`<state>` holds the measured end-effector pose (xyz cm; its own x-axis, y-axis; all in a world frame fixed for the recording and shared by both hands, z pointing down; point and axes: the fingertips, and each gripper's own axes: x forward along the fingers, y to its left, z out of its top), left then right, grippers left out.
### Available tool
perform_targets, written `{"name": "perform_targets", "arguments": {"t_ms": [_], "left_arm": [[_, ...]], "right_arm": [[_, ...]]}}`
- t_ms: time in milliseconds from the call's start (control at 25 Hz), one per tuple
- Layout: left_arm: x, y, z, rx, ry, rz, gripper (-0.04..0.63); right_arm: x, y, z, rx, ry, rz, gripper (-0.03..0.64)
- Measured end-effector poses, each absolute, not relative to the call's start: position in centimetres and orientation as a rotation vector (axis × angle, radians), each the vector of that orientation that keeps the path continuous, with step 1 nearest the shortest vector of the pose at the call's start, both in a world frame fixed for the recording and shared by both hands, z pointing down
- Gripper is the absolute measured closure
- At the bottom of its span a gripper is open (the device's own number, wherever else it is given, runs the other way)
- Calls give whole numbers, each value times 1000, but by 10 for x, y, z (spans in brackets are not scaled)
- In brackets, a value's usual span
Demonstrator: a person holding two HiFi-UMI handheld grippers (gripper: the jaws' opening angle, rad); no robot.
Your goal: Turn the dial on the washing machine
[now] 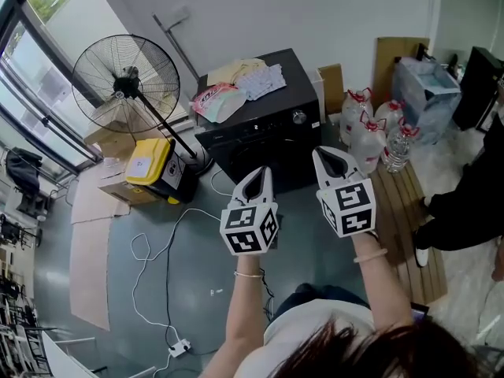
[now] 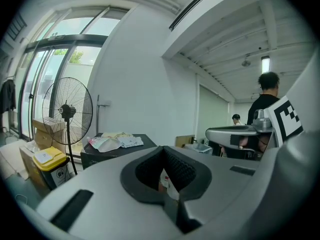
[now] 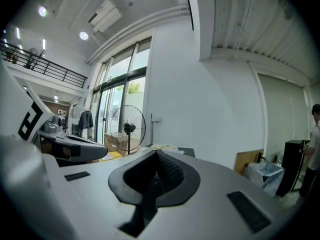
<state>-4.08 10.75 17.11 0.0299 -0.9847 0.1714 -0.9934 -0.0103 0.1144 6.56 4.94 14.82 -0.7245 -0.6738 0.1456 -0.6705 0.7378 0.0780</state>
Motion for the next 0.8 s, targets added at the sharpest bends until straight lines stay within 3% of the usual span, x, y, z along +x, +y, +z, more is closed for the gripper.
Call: {"name": "perform_targets", "arguments": {"t_ms": [800], "left_arm": [[-53,106,178,2099,-2039,67,581]], "right_arm": [[67,50,153,1138,-2751,6,591]]}}
